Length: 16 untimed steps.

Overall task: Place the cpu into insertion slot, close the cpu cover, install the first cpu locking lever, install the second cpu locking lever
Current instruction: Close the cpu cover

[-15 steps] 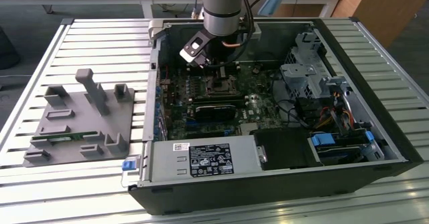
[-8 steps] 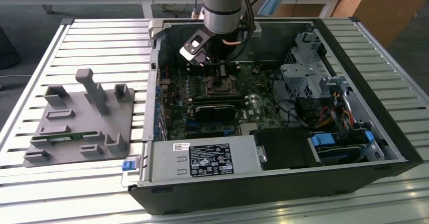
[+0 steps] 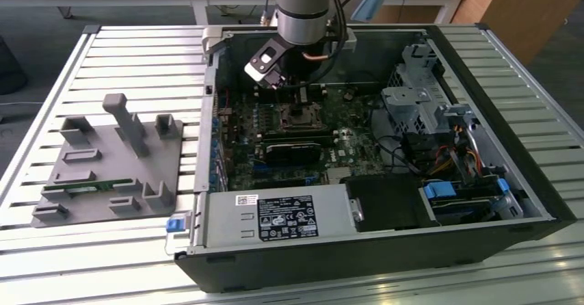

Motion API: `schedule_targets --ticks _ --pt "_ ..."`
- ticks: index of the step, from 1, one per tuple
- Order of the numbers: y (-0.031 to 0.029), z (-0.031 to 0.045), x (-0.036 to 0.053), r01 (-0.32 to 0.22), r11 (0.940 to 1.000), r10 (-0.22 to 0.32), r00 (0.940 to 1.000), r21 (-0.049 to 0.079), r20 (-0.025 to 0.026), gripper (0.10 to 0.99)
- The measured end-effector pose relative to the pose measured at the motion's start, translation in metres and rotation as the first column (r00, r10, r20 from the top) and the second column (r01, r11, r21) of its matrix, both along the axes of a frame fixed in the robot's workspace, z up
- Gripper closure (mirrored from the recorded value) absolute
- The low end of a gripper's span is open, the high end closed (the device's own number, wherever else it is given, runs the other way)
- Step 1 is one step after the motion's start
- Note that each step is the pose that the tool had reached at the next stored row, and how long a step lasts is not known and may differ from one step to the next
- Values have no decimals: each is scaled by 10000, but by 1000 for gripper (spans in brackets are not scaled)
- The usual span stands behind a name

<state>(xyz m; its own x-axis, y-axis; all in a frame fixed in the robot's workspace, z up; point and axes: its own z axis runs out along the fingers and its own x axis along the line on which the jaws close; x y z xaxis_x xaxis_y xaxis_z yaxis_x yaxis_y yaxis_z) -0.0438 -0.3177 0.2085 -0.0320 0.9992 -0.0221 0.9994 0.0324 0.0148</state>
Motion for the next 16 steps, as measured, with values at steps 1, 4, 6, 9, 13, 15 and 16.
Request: schedule_targets --ticks 1,4,6,9,13,15,16 --pt "0 1 0 0 10000 0 10000 0 0 980" --pt "0 8 0 0 10000 0 10000 0 0 980" --pt "0 14 0 0 10000 0 10000 0 0 980" --pt "0 27 0 0 10000 0 10000 0 0 980" --pt "0 52 0 0 10000 0 10000 0 0 980" --pt "0 68 0 0 10000 0 10000 1 0 980" --pt "0 68 0 0 10000 0 10000 2 1 980"
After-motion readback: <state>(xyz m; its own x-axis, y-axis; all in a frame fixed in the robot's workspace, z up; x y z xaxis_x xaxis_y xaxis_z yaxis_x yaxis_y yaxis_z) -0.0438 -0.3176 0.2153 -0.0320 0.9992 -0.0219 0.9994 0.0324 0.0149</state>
